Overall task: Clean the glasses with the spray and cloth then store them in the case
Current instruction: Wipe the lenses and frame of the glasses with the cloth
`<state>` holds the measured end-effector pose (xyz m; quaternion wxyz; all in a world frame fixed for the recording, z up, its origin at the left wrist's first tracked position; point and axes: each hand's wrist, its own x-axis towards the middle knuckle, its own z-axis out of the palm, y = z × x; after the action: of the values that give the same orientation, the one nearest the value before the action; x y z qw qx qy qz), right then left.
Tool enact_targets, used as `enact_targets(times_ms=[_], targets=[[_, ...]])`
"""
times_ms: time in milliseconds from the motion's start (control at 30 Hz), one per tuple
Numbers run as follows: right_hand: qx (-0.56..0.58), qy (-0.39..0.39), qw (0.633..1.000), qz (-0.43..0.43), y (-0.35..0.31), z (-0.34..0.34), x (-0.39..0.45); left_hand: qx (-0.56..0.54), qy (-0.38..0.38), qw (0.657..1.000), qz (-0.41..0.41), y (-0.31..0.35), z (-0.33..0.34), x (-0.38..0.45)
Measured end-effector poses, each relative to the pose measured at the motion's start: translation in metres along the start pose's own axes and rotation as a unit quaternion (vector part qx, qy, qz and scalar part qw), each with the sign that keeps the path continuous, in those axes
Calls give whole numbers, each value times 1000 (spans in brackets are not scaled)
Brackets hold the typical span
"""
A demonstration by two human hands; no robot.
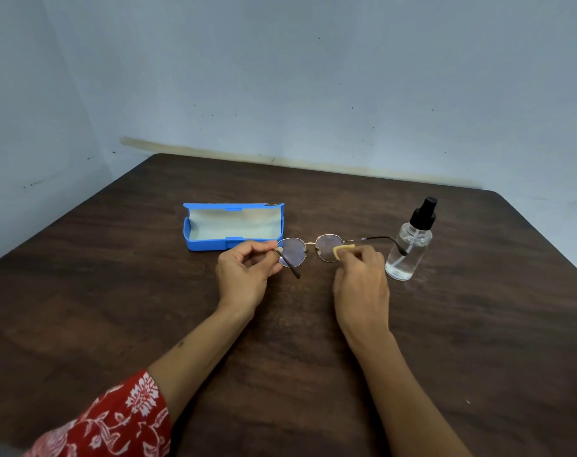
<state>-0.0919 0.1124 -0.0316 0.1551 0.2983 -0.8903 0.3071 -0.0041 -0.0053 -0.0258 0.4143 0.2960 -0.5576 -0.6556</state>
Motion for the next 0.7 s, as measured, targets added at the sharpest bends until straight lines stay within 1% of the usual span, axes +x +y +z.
enact_targets(times_ms=[67,200,367,533,700], targets=[[-8,6,1000,2,-1,0,0,6,-6,1000,8,0,1,0],[22,7,998,-57,-10,6,-5,7,-12,1000,23,-2,1,0],[5,32,999,3,1,5,0,22,-25,999,41,-1,2,-3],[60,35,996,-47,-10,9,-3,18,-27,998,49,-4,1,-1],[48,61,997,7,-3,7,-1,9,-26,999,45,-3,2,-2]])
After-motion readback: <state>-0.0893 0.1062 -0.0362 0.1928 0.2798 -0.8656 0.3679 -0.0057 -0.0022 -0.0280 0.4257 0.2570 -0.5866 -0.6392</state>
